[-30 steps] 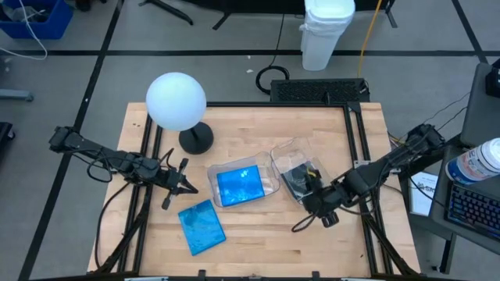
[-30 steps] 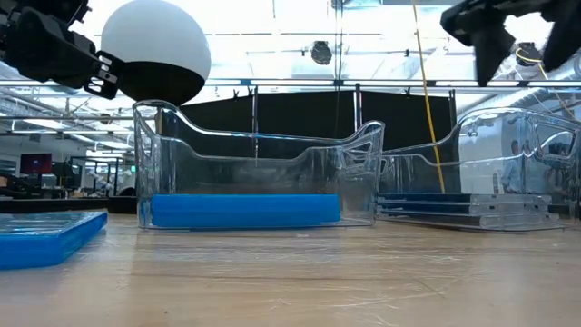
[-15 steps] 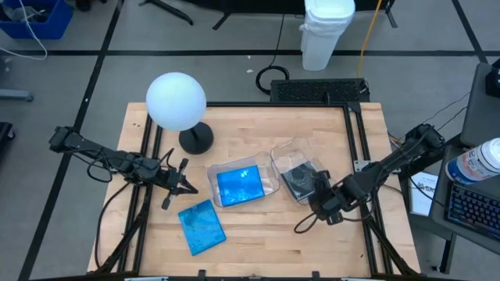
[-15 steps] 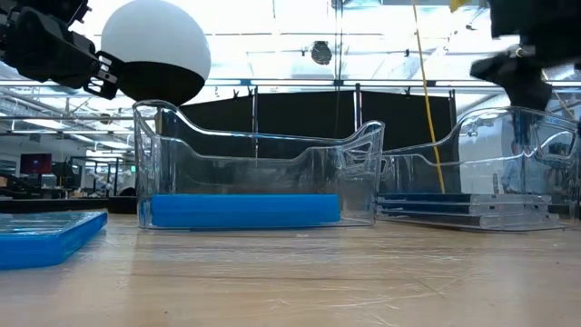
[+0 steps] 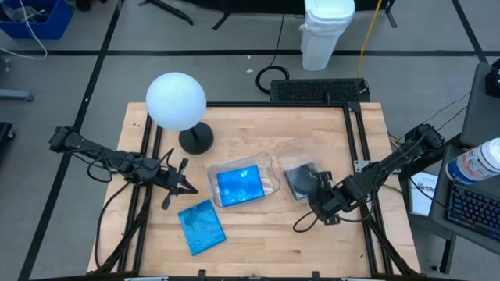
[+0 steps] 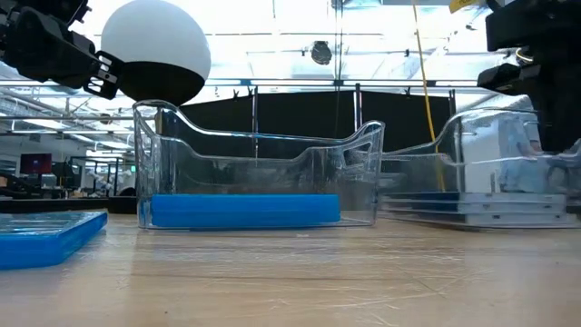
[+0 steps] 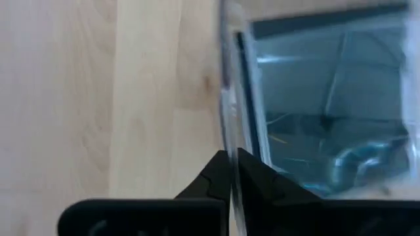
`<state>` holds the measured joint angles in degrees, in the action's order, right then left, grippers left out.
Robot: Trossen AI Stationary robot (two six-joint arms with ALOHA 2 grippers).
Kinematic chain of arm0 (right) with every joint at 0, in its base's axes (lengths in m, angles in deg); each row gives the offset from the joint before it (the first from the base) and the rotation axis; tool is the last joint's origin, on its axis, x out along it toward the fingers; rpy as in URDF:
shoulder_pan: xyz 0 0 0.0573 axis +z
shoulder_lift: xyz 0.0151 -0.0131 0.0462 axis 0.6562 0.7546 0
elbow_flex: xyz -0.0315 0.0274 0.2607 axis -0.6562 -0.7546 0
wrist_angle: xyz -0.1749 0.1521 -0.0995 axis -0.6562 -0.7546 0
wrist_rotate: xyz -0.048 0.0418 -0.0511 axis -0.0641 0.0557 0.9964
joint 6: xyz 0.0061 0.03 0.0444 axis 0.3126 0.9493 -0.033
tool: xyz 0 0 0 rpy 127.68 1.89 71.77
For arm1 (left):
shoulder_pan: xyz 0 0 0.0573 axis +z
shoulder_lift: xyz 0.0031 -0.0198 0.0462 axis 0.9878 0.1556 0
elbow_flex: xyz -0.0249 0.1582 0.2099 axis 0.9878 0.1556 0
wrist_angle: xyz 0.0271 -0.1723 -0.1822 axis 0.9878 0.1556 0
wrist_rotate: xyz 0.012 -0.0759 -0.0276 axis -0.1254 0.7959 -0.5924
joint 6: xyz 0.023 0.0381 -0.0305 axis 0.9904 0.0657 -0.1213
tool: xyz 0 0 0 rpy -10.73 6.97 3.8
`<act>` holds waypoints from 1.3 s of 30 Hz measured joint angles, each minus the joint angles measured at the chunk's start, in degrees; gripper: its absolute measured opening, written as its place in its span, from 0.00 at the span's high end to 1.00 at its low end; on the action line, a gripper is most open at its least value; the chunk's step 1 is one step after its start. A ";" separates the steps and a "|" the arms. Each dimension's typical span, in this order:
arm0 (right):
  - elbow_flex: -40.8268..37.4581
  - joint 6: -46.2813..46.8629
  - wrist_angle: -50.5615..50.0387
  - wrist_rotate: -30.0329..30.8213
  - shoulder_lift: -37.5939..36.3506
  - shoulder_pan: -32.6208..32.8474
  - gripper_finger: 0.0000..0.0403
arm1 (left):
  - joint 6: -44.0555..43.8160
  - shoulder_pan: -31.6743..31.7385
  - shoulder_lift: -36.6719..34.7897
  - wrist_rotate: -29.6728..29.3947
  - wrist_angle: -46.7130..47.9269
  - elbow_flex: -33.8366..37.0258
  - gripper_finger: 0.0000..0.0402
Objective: Pick & place jewel cases by type
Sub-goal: Adjust the bins
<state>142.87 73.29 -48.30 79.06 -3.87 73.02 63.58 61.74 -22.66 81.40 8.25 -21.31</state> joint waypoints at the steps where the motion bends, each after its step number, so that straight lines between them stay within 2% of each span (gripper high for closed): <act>1: 0.00 1.26 0.31 -0.11 0.00 -0.02 0.98 | 0.00 0.00 0.00 -0.02 0.00 0.00 0.95; 8: -0.04 8.65 1.84 0.35 0.00 -0.02 1.00 | 0.02 0.00 -0.01 -0.08 -0.60 0.00 0.95; 12: -0.04 10.30 2.59 2.84 0.00 -0.12 1.00 | 0.02 0.00 0.00 -0.09 -0.60 0.00 0.95; 20: -0.65 6.67 4.62 4.42 0.00 -3.56 1.00 | -0.07 0.00 -0.02 -0.11 -0.68 0.00 0.95; 28: -5.58 2.86 11.84 -1.42 -0.47 -6.62 0.99 | 2.98 0.00 -0.02 0.32 -0.27 0.00 0.95; 32: -6.21 0.52 13.44 -3.18 -0.74 -6.48 0.92 | 3.53 -0.01 0.00 0.34 -0.23 0.00 0.95; 39: -6.14 -1.10 14.55 -1.01 -5.05 -6.84 0.70 | 3.39 -0.01 -0.02 0.33 -0.01 0.00 0.95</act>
<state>136.73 72.18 -33.75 78.05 -8.91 66.18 66.97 61.72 -22.68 81.72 8.23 -21.31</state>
